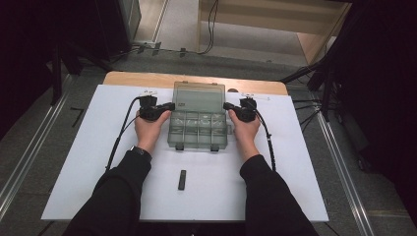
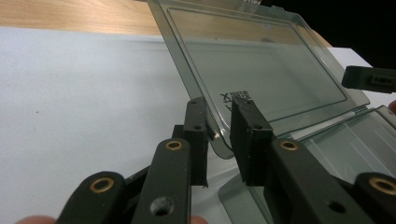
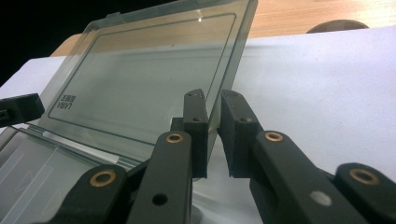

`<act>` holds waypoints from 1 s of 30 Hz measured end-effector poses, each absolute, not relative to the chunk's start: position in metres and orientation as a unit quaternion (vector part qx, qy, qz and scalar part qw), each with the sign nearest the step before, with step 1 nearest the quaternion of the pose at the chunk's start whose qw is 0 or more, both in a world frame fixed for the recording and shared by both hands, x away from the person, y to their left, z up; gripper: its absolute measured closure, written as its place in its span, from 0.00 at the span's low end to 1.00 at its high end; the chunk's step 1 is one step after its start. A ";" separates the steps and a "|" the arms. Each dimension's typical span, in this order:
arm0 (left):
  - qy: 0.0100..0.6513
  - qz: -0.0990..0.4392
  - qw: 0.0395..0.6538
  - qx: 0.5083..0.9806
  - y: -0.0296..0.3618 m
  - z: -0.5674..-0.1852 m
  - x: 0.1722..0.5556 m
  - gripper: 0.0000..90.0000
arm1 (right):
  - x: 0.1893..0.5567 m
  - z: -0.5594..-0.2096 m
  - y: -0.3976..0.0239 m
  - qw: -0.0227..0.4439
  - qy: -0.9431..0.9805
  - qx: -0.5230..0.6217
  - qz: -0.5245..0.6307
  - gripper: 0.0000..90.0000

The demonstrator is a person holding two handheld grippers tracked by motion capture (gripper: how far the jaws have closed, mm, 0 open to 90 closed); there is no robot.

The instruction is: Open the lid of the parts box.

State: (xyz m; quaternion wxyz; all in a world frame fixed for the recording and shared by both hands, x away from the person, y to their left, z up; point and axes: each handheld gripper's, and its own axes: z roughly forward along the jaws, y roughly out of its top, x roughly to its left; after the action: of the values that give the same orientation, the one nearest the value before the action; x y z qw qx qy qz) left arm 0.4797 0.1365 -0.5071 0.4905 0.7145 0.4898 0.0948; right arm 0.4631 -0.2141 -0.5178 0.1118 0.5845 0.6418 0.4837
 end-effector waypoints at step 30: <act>0.412 0.142 0.549 0.713 0.169 -0.481 0.415 0.00 | 0.395 -0.484 -0.215 0.192 0.675 0.499 0.508 0.00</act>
State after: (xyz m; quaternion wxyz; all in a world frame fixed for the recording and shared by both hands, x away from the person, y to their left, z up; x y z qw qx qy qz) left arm 0.4146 0.1692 -0.4806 0.5490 0.7132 0.4121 0.1420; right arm 0.3950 -0.2148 -0.4843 0.1921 0.4994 0.6753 0.5077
